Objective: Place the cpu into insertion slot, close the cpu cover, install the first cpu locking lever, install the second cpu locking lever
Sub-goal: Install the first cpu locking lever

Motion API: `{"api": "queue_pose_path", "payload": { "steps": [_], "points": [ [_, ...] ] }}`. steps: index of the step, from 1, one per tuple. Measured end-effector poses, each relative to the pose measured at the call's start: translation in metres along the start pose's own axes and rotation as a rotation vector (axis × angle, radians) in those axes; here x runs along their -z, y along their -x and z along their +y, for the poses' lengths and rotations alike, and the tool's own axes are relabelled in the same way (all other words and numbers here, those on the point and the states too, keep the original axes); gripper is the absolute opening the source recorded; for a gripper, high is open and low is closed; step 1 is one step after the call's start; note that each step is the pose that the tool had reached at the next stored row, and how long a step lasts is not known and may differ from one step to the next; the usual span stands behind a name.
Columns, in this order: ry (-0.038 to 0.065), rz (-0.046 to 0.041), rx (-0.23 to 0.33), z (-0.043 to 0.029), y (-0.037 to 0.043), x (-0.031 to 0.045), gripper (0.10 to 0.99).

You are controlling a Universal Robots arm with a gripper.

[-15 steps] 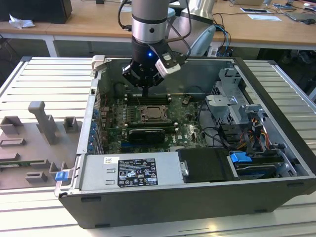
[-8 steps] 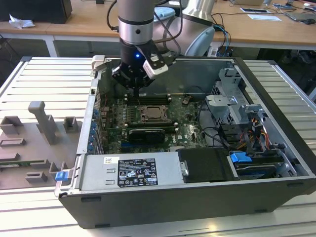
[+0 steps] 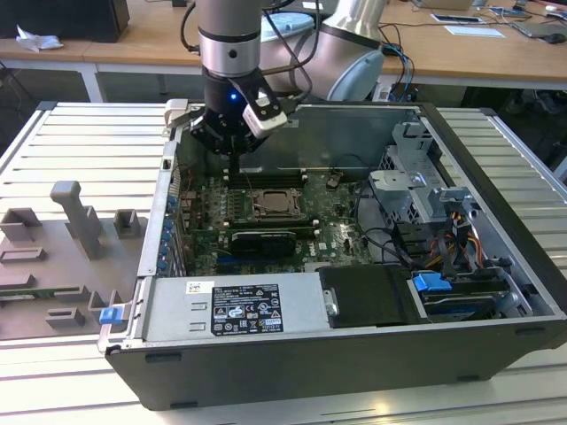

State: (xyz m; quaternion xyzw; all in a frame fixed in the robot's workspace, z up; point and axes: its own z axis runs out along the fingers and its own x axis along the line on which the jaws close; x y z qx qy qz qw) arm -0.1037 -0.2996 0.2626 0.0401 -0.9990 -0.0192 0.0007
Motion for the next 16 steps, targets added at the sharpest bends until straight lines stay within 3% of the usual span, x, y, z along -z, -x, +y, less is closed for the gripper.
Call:
{"api": "queue_pose_path", "payload": {
  "steps": [8,16],
  "points": [
    [0.0,0.0001,0.0,0.0072,0.0128,-0.0054,0.106],
    [0.0,0.0001,0.0,0.0069,0.0451,-0.0113,0.106]
  ]
}}
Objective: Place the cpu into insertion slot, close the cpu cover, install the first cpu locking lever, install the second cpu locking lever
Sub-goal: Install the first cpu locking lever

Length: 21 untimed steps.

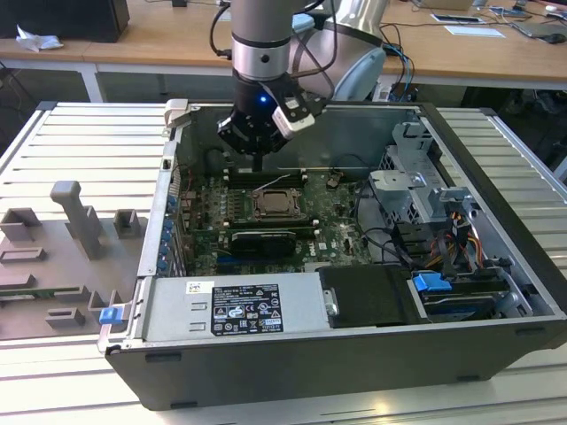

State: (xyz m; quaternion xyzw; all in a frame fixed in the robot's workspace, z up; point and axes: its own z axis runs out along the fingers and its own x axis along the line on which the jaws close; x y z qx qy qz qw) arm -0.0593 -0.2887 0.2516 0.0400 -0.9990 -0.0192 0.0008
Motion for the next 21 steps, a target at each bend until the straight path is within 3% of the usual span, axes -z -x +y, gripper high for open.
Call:
{"api": "queue_pose_path", "payload": {
  "steps": [5,6,7,8,16,21],
  "points": [
    [0.006,-0.0003,0.0,-0.0006,0.0055,-0.0018,0.106],
    [0.017,-0.0013,0.0,-0.0006,0.0057,-0.0022,0.106],
    [0.062,-0.0049,0.0,-0.0006,0.0058,-0.0025,0.106],
    [0.073,-0.0059,0.0,-0.0008,0.006,-0.003,0.106],
    [0.076,-0.0063,-0.002,-0.0036,0.0087,-0.015,0.106],
    [0.076,-0.0064,-0.004,-0.0046,0.0173,-0.0216,0.106]
  ]
}}
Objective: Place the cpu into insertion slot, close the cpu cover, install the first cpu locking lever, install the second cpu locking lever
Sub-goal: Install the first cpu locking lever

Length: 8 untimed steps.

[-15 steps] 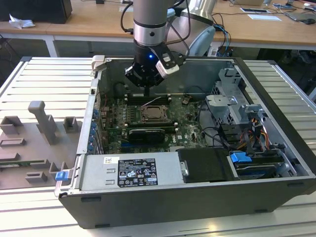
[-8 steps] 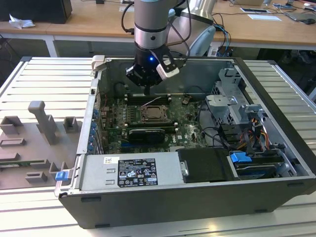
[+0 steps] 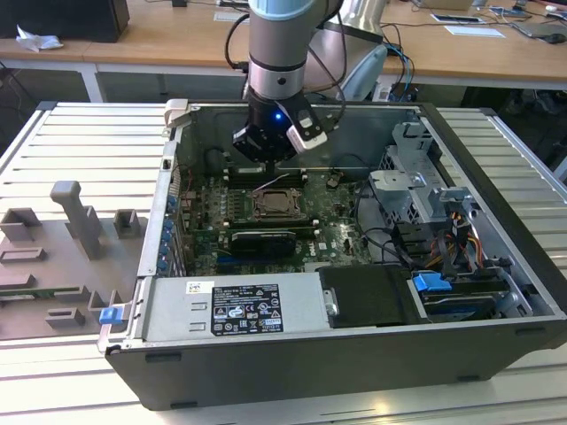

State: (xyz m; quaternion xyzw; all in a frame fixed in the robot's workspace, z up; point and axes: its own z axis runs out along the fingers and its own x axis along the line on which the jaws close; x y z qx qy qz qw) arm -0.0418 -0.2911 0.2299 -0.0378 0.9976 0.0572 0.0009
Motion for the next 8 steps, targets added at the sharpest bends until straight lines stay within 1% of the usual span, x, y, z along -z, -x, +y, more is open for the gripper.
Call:
{"api": "queue_pose_path", "payload": {
  "steps": [8],
  "points": [
    [0.0,0.0,0.0,-0.0007,0.01,-0.0022,0.106]
  ]
}}
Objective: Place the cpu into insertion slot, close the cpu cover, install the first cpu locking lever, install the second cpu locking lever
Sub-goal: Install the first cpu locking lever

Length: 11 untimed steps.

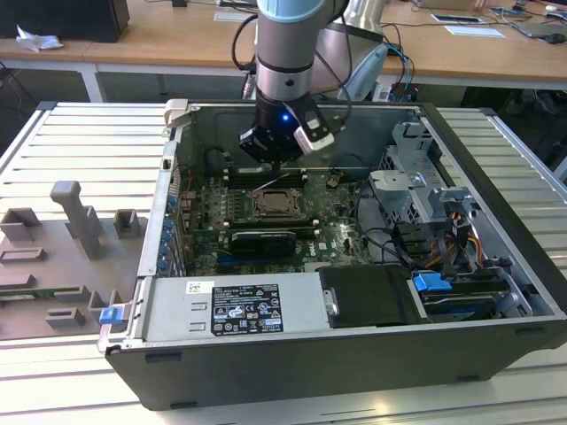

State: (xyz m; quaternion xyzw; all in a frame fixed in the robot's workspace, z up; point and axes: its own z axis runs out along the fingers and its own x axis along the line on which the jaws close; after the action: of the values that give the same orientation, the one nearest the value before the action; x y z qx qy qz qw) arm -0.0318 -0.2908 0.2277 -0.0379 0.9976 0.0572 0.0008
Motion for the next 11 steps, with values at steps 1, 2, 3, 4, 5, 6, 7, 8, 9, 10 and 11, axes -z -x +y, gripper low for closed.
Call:
{"api": "queue_pose_path", "payload": {
  "steps": [1,2,3,4,5,6,7,8,9,10,11],
  "points": [
    [0.0,-0.0001,0.0,0.0,0.0007,-0.0004,0.106],
    [0.0,0.0,0.0,0.0,0.0014,-0.0008,0.106],
    [0.0,0.0,0.0,0.0,0.0022,-0.0013,0.106],
    [0.0,-0.0001,0.0,0.0,0.0032,-0.0019,0.106],
    [0.0,-0.0001,0.0,-0.0001,0.0043,-0.0024,0.106],
    [0.0,-0.0001,0.0,-0.0001,0.0053,-0.003,0.106],
    [0.0,-0.0001,0.0,-0.0002,0.0063,-0.0035,0.106],
    [0.0,0.0,0.0,-0.0003,0.0075,-0.0045,0.106],
    [0.0,-0.0001,0.0,-0.0003,0.0081,-0.0052,0.106],
    [0.0,0.0,0.0,-0.0003,0.0085,-0.0059,0.106],
    [0.0,-0.0001,0.0,-0.0003,0.0091,-0.0066,0.106]
  ]
}}
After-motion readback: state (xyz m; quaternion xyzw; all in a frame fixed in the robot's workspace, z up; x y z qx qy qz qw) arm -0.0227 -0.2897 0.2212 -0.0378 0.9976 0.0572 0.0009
